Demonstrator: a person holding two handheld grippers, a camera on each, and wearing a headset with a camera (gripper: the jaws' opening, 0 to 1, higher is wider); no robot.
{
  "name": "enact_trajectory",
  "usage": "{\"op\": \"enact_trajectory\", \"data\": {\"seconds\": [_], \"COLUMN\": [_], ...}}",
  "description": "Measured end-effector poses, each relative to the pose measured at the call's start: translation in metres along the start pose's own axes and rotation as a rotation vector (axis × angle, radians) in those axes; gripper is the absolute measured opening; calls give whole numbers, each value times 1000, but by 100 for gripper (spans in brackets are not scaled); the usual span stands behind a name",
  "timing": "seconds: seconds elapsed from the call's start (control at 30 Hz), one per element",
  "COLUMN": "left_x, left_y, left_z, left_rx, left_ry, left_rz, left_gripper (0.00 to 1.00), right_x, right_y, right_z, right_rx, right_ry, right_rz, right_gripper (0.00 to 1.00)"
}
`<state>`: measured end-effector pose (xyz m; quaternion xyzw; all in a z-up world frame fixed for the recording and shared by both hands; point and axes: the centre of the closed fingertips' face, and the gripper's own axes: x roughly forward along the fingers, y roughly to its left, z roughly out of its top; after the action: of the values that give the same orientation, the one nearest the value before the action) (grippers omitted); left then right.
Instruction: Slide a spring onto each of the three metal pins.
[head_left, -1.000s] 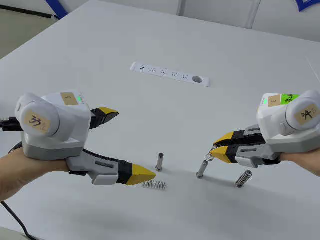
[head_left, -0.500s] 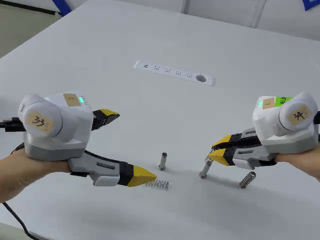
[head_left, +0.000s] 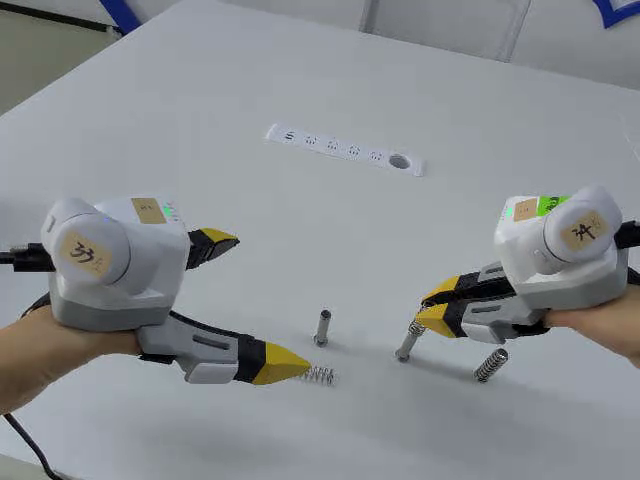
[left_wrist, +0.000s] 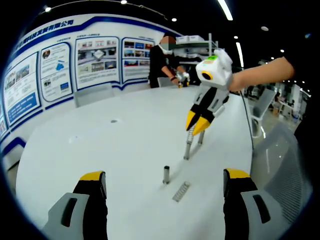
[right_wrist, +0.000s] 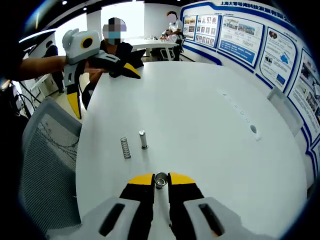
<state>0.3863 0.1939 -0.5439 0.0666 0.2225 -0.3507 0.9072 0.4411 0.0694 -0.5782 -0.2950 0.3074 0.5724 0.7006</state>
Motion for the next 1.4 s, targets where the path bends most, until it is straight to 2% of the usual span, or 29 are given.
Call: {"op": "enact_trajectory", "data": {"seconds": [0.1,0.3,0.47,0.53,0.83,0.97,1.2,1.3,1.4], "left_x": [-1,-3,-6,-7,-9,-11,-8,-8,-9], "left_y": [-1,1,2,2,5,5,-3,-4,-3], "left_z": [1,0,-3,-2,-4,-6,-13,-12,-8], "left_rx": [-3,-7,-18,-34,-30,-31,-30,-31,-31], "left_ry": [-5,-2,2,-9,8,12,33,32,23], "left_rz": [-1,5,8,7,18,20,-3,-6,-6], "left_gripper": [99,98,98,98,97,97,97,97,97], "right_x": [3,16,26,29,41,43,43,42,36], "right_y": [2,2,0,0,-1,-1,-1,-3,-6], "right_z": [-3,-8,-14,-16,-27,-29,-30,-30,-25], "right_rx": [6,-29,-13,12,39,48,55,50,67], "right_ry": [1,20,29,30,47,49,53,50,25], "right_rz": [5,5,-4,-13,-12,-15,-29,-41,-51], "right_gripper": [11,11,11,12,12,12,12,14,16]}}
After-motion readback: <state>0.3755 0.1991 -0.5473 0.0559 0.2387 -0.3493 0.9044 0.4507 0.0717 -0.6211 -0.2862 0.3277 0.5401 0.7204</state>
